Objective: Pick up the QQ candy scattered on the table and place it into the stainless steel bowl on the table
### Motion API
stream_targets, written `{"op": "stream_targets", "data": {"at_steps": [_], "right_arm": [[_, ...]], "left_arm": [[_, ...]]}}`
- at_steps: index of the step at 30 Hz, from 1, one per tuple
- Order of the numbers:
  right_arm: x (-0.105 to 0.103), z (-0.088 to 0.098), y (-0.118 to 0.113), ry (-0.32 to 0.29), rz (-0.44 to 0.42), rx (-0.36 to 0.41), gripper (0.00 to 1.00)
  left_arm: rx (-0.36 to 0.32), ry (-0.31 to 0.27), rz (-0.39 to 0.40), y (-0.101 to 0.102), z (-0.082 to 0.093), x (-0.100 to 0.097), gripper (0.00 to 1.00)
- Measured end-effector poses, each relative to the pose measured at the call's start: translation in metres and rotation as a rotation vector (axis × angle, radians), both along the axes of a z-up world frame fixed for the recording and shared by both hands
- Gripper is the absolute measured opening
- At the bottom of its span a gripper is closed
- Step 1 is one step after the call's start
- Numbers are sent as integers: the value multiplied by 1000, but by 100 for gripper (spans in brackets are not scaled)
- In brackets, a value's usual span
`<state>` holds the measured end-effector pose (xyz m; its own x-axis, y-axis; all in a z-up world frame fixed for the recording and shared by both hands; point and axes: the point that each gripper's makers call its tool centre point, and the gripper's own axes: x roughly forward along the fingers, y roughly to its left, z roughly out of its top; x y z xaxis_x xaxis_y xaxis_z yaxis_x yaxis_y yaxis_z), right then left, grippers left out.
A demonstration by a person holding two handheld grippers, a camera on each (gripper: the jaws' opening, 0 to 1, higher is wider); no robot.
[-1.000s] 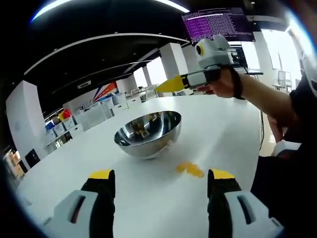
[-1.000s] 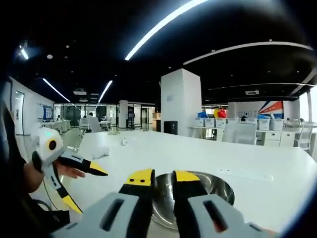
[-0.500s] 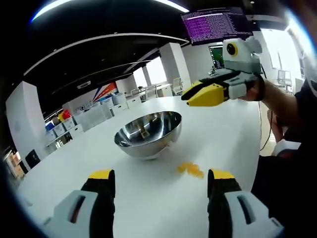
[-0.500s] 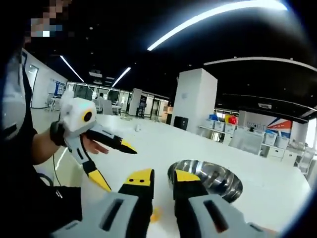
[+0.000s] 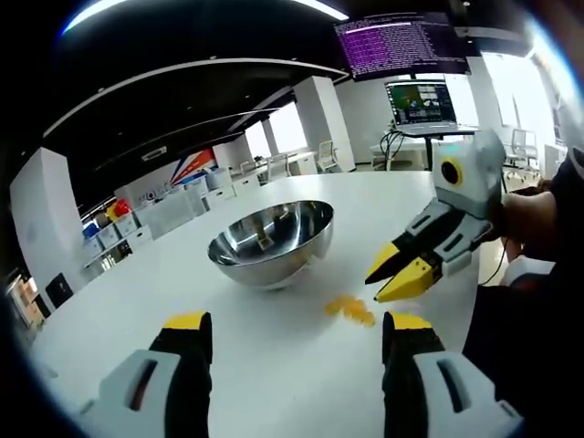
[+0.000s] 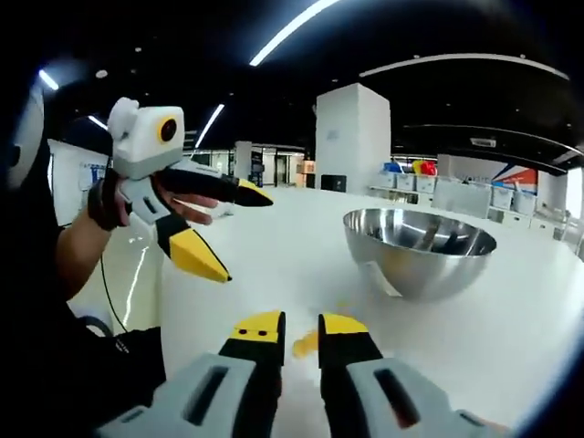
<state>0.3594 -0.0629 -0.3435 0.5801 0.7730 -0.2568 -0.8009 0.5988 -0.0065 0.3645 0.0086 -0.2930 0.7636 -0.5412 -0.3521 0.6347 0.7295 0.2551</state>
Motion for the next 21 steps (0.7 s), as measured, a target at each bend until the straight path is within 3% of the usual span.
{"op": "stream_targets", "data": {"at_steps": [8, 21], "right_arm": [[1, -33, 1, 39, -21, -92, 13], [7, -32, 6, 31, -29, -72, 12]], "left_arm": [[0, 5, -4, -2, -2, 1, 76], [-3, 6, -1, -1, -4, 1, 76]]}}
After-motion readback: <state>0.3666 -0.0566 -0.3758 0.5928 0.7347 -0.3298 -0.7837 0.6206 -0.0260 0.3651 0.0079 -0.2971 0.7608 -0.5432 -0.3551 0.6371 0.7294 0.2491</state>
